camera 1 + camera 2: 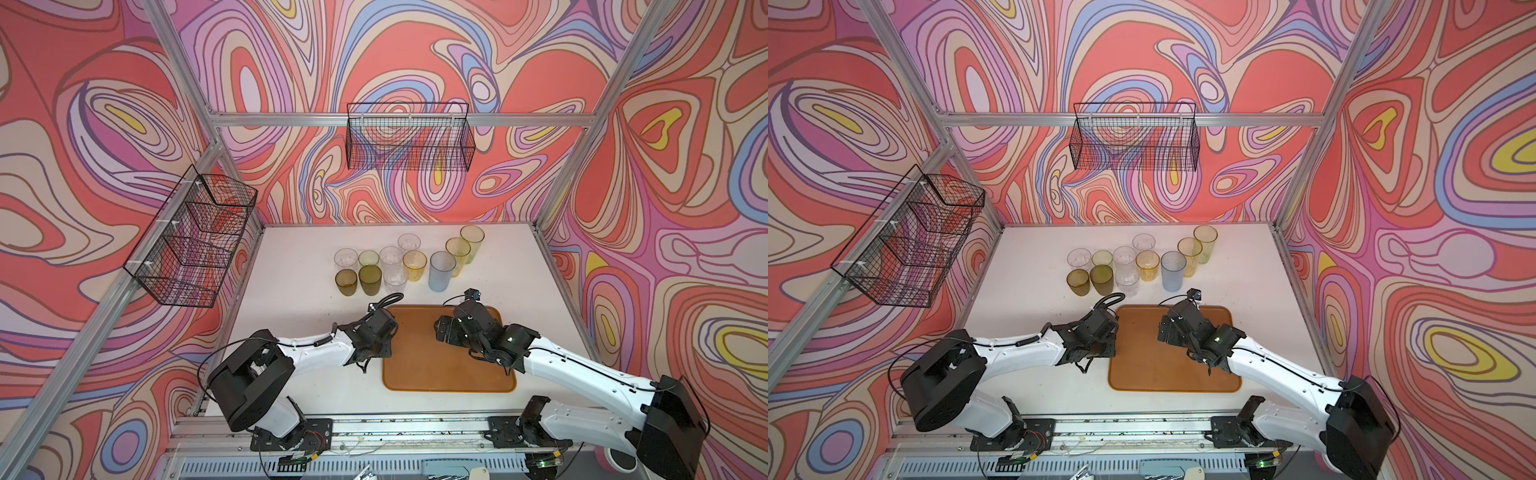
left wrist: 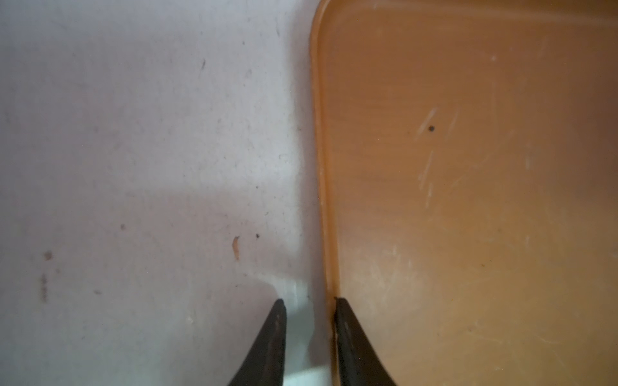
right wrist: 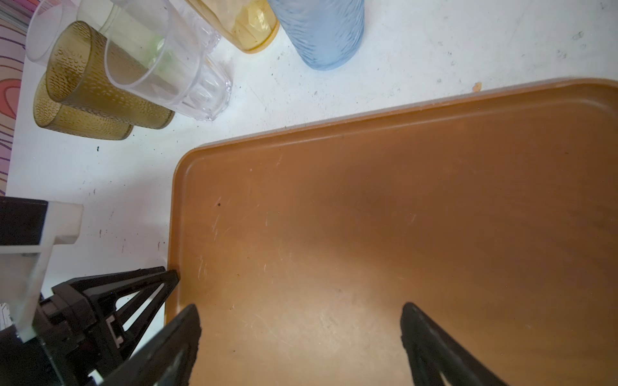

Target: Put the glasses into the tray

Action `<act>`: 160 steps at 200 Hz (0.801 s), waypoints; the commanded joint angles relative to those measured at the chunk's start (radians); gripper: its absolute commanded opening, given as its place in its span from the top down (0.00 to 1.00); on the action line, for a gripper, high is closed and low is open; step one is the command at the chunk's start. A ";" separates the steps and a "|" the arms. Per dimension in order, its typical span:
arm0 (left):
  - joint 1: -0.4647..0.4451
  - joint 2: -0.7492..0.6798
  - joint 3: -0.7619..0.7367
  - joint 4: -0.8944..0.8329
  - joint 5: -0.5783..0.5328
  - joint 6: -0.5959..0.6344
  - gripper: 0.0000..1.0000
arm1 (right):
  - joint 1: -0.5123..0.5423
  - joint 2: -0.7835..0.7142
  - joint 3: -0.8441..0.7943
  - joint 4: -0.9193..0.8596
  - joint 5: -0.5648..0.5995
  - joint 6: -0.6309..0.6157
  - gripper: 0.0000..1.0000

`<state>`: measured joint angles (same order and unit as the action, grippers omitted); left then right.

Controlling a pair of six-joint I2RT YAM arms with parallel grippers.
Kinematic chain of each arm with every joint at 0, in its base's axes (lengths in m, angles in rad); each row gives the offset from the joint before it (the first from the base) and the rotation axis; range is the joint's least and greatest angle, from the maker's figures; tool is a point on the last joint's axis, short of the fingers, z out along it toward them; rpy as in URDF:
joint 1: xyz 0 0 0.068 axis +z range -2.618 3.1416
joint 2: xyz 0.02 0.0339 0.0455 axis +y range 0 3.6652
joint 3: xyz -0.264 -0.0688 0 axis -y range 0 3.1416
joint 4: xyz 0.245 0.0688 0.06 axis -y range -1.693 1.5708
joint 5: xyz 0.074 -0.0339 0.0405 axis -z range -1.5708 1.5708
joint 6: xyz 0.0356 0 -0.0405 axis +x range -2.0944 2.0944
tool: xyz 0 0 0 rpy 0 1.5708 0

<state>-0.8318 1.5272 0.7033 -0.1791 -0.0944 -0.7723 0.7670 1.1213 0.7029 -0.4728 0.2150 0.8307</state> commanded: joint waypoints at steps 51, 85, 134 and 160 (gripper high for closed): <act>-0.003 0.026 0.013 -0.071 -0.040 -0.009 0.71 | -0.005 0.002 0.016 -0.013 0.028 0.002 0.04; 0.006 0.013 0.029 -0.162 -0.079 0.020 0.74 | -0.005 0.005 0.009 -0.009 0.029 0.006 0.04; 0.055 -0.014 0.017 -0.234 -0.090 0.053 0.73 | -0.005 -0.007 -0.006 -0.008 0.043 0.013 0.04; 0.091 -0.029 0.009 -0.268 -0.095 0.082 0.73 | -0.005 -0.017 -0.015 -0.009 0.051 0.019 0.04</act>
<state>-0.7769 1.5173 0.7315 -0.3172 -0.1406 -0.7261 0.7670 1.1202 0.7025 -0.4797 0.2359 0.8333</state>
